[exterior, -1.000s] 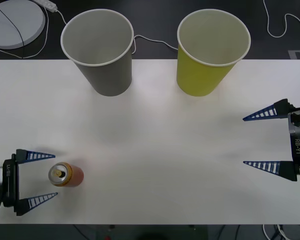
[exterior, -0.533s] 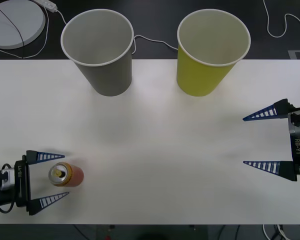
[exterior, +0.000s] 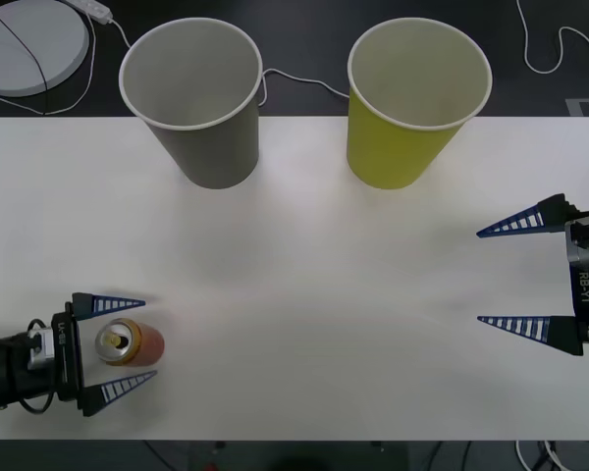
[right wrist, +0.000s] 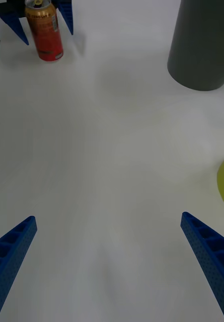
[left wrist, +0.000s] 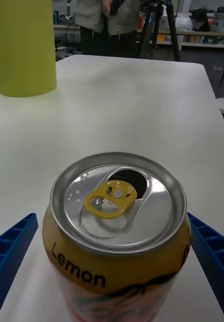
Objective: Put the can into the green bin and the plastic bottle into the gray bin
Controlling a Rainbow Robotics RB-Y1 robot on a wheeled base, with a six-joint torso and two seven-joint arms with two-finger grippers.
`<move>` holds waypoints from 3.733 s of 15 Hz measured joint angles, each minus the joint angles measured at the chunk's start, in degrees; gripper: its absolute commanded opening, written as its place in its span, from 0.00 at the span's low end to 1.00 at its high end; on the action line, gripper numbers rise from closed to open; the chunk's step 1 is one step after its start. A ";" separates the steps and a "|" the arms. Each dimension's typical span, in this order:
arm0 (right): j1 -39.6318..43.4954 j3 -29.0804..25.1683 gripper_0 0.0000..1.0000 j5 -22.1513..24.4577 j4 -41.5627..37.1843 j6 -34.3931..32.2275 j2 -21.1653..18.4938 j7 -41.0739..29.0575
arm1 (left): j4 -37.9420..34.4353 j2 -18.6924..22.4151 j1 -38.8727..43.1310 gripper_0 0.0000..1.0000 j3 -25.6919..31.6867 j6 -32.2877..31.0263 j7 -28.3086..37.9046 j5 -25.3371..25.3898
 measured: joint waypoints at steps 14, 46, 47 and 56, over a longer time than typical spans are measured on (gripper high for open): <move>0.00 0.00 1.00 0.00 0.00 0.00 0.00 0.00 | 0.03 -0.99 -0.58 0.00 0.01 0.43 0.49 -0.45; 0.00 0.00 1.00 0.00 0.00 0.00 0.00 0.00 | -72.62 23.10 -7.24 0.00 31.36 -3.00 100.51 -43.88; 0.00 0.00 1.00 0.00 0.00 0.00 0.00 0.00 | -73.08 23.36 -10.90 0.00 29.11 -3.73 104.20 -44.36; 0.00 0.00 1.00 0.00 0.00 0.00 0.00 0.00 | -64.91 21.04 -56.01 0.00 -5.46 -2.90 130.48 -44.40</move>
